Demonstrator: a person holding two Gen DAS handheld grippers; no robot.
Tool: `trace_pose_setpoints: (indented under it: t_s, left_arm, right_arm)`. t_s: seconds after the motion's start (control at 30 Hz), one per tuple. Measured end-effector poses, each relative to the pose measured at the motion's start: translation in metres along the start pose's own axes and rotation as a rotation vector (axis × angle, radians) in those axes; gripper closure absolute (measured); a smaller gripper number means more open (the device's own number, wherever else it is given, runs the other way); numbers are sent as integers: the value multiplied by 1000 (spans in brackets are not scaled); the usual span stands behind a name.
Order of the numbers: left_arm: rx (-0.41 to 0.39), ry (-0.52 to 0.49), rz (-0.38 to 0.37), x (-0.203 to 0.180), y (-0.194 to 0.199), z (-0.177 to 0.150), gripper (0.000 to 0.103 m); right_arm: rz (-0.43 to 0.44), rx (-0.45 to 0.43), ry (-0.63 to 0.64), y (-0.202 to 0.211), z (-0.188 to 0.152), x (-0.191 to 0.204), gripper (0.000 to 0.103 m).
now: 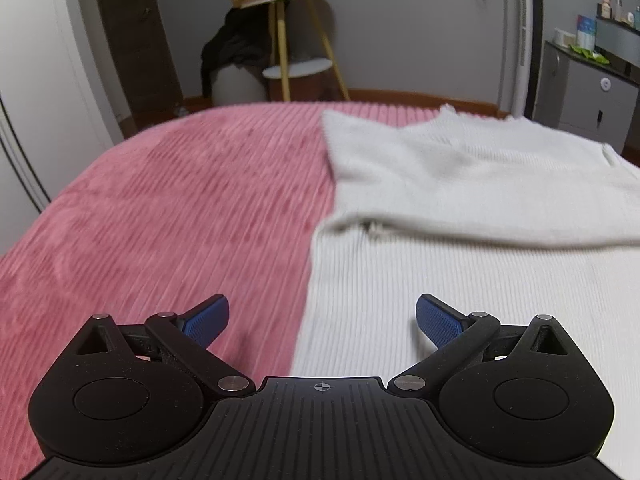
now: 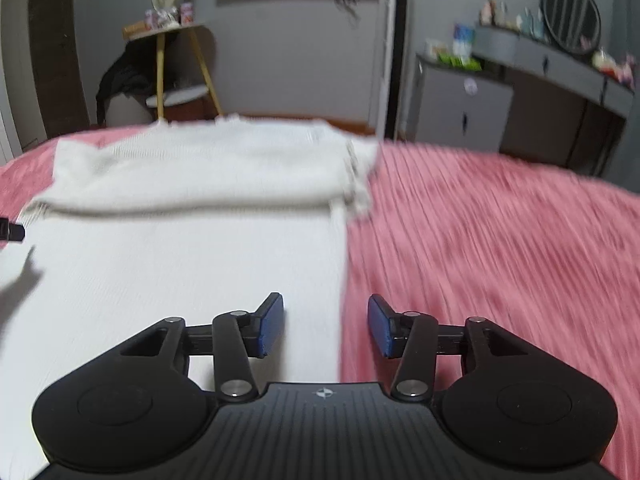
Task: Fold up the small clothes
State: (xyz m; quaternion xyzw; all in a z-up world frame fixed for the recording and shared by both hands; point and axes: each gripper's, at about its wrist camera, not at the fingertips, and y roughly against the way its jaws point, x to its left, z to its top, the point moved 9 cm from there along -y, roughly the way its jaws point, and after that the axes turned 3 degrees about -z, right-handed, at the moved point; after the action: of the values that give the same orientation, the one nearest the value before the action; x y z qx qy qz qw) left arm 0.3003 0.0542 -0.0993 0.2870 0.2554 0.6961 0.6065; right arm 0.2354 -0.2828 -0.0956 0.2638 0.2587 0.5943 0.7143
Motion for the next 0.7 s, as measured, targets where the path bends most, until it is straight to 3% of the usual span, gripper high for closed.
trace_pose_setpoints:
  t_s: [0.17,0.3,0.4,0.5,0.7]
  left_arm:
    - [69,20,-10,1,17,-38,1]
    - [135,29,-37,1,32,-73,1]
    - [179,71,-47,8,45,-93,3]
    - [218,96,-66,14,57,-102,15]
    - [269,97,-85,21,80,-117,15]
  right_arm:
    - [13,77,-57,22,-28,-13,56]
    - [76,143,-94,36,-43,-12,54]
    - [127,189,-112,48,-57,-8,45]
    - [160,233,-122,61,-69,-7,45]
    - [175,341,-180,74,-88,-13,45]
